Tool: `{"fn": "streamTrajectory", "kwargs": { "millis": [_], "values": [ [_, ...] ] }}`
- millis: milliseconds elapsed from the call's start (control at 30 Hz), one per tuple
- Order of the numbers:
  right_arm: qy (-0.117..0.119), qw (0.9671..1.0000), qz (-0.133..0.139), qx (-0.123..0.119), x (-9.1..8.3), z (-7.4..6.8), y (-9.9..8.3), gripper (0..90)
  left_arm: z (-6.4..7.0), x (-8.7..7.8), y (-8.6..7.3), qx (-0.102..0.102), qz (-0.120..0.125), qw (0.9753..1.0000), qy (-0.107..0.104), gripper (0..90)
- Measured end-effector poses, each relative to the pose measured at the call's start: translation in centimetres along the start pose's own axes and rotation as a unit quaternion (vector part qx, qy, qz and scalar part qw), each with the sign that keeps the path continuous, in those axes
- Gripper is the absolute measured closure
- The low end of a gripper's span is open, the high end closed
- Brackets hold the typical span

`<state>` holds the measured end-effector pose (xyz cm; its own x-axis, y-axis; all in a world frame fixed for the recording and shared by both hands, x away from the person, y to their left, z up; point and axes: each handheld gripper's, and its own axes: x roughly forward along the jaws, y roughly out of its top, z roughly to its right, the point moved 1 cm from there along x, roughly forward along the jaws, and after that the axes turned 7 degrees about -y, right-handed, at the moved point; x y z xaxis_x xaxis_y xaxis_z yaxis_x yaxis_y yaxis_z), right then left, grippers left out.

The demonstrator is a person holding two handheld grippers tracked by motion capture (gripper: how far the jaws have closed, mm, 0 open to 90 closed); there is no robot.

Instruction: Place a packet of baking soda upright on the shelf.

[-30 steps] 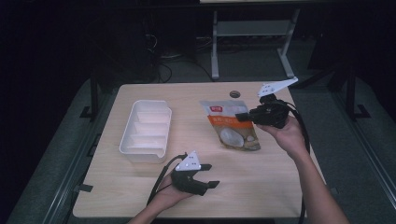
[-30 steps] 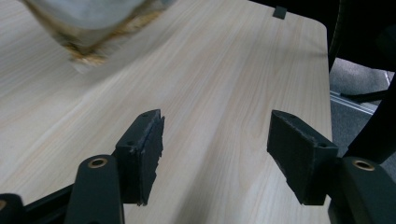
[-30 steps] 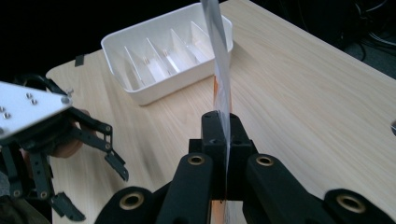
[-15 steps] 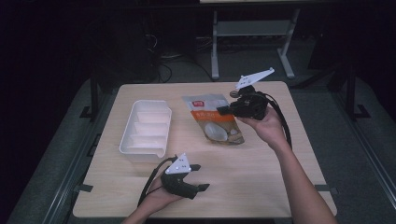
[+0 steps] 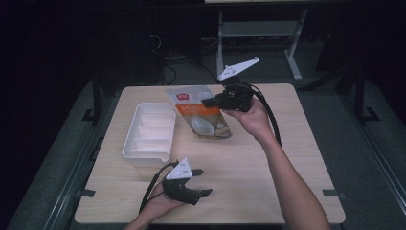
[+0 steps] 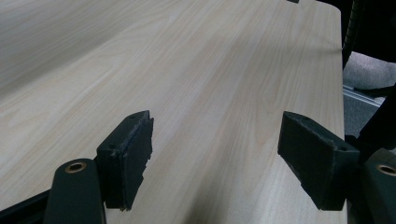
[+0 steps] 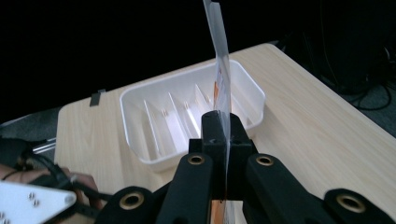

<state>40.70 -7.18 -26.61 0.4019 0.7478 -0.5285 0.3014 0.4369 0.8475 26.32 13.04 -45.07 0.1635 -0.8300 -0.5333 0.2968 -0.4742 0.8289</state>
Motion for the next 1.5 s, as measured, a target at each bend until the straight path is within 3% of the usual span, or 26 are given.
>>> {"fn": "streamTrajectory", "kwargs": {
  "millis": [567,633,733,767,900,933,1200,1333,1500],
  "values": [
    [0.033,0.9990,0.018,-0.025,6.6,-1.8,4.9,89.6,-0.6,-0.5,-0.4,-0.001,0.004,1.0000,0.003,25.0],
    [0.039,0.9986,0.021,-0.027,8.2,-2.1,5.8,89.5,-0.6,-0.5,-0.4,-0.001,0.006,1.0000,0.003,25.0],
    [0.042,0.9984,0.026,-0.027,9.1,-2.3,6.1,89.6,-0.7,-0.6,-0.4,0.001,0.006,1.0000,0.004,25.0],
    [0.046,0.9981,0.028,-0.029,10.3,-2.6,6.4,89.6,-0.7,-0.7,-0.4,0.000,0.007,1.0000,0.004,25.0],
    [0.050,0.9978,0.025,-0.034,11.8,-2.9,6.8,89.6,-0.8,-0.9,-0.4,-0.004,0.012,0.9999,0.006,25.1],
    [0.052,0.9977,0.021,-0.037,12.9,-3.1,7.1,89.6,-0.9,-0.9,-0.5,-0.006,0.016,0.9998,0.007,25.1],
    [0.060,0.9975,0.020,-0.031,16.3,-3.2,6.9,89.6,-1.1,-0.9,-0.6,-0.005,0.013,0.9999,0.009,24.8],
    [0.060,0.9976,0.021,-0.027,17.1,-3.0,6.5,89.6,-1.2,-1.1,-0.5,-0.008,0.021,0.9997,0.013,24.8],
    [0.073,0.9965,0.040,-0.012,18.3,-2.8,5.4,89.6,-1.3,-1.1,-0.6,-0.009,0.020,0.9997,0.015,24.8]
  ]
}}
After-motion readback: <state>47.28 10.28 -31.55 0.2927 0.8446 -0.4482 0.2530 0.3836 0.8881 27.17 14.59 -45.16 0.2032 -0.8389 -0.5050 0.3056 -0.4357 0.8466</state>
